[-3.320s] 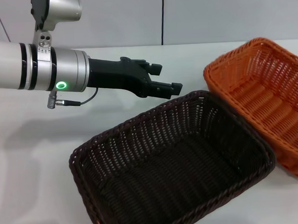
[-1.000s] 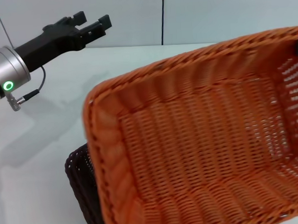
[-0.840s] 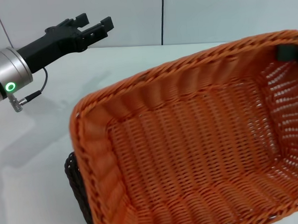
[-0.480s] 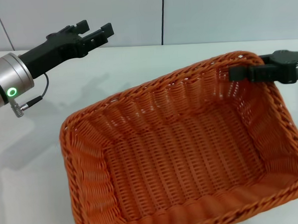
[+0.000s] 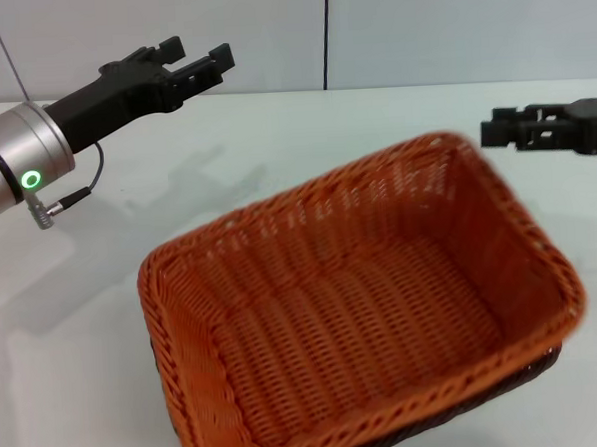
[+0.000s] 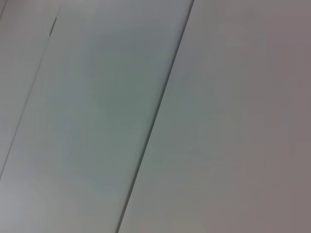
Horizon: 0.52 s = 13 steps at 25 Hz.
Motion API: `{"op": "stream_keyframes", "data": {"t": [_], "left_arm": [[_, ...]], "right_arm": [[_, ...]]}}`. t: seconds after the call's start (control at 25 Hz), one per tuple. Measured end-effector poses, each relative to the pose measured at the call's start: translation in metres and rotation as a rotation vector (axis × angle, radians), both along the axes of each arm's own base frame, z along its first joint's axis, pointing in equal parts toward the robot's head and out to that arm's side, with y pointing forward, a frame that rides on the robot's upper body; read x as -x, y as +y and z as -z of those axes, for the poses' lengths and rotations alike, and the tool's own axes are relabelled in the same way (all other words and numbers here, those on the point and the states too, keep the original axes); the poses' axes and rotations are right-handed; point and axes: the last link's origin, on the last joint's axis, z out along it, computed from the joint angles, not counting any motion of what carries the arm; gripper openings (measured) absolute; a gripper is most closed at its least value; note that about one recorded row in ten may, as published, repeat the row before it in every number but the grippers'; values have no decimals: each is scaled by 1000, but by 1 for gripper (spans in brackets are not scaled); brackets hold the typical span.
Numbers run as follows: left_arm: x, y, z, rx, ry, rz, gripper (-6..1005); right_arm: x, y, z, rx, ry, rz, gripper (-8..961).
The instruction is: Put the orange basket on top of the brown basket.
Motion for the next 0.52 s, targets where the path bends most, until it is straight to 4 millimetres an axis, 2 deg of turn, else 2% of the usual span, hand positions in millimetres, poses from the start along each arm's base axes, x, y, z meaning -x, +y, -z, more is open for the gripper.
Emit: {"op": "stream_keyframes", "data": {"t": [0.24,0.36,0.52], "left_arm": [[-2,1,2,7,1,5,864],[-2,0,2,7,-1,6,864],[2,-2,-1,-15,-15,2,864]], "right_arm": [[-24,5,-7,-181,48,114,736],[-40,5,-12,-329,94,179,736],[-67,-7,-22,-574,173,244,736]]}}
